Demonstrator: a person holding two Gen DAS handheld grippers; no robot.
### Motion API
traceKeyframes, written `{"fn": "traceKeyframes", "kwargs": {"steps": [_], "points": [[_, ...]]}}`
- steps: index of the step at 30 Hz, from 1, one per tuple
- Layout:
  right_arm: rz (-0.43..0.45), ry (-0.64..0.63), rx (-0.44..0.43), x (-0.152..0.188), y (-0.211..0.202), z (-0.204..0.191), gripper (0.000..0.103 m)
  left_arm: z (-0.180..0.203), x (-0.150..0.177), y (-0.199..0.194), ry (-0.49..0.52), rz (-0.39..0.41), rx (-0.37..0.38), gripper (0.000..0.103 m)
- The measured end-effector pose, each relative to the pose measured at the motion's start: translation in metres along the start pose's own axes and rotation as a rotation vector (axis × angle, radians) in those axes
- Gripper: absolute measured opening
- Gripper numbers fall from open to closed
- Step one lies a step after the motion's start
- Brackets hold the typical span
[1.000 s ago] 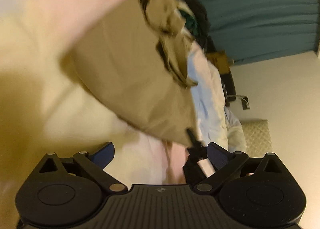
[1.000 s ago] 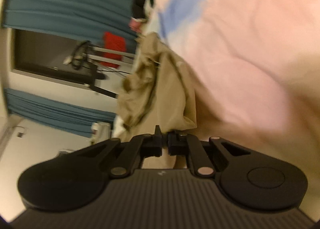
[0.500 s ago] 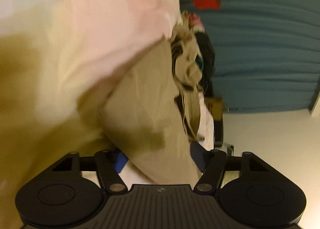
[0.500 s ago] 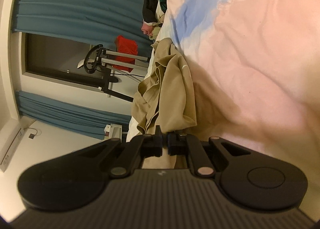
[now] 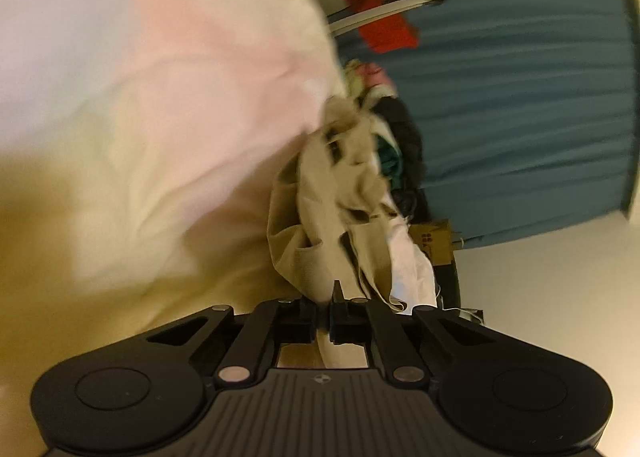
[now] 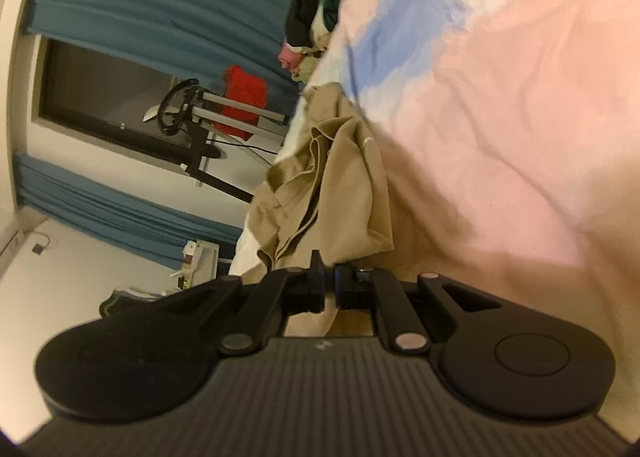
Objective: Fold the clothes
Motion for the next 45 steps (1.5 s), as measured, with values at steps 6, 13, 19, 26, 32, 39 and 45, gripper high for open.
{"fn": "traceKeyframes", "kwargs": {"steps": [6,13,19,26,32,39,45], "points": [[0.004,-0.106,0.005,0.014,-0.057,-0.048,0.007,0.029,0.022,-0.063,0.113,0.004,0.001,0.004],[-0.033,-0.127,0.030,0.045,-0.146,-0.072,0.007,0.029,0.072,-0.146,0.140,-0.051,-0.012,0.004],[-0.026,-0.086,0.038,0.046,-0.155,-0.062,0.008,0.034,0.077,-0.148,0.161,-0.053,-0.018,0.005],[0.059,-0.025,0.087,-0.006,-0.080,-0.055,0.008,0.088,0.038,-0.076,0.214,0.005,-0.073,0.005],[0.077,0.015,0.154,-0.043,-0.011,-0.030,0.009,0.114,0.008,-0.001,0.275,0.033,-0.155,0.006],[0.010,0.028,0.192,-0.057,0.037,0.013,0.009,0.091,-0.012,0.065,0.286,0.002,-0.200,0.009],[-0.032,-0.050,0.180,-0.055,0.047,0.017,0.010,0.083,-0.018,0.078,0.345,-0.013,-0.218,0.012]]}}
Point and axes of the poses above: each gripper's, at about its wrist camera, not at the fingertips, and y roughly the way its jaws point, z to its right, x to its underside, the point moved 2 cm from there along y, roughly the way its jaws point, and after that the axes turned 9 degrees about -x, right-handed, at the moved point
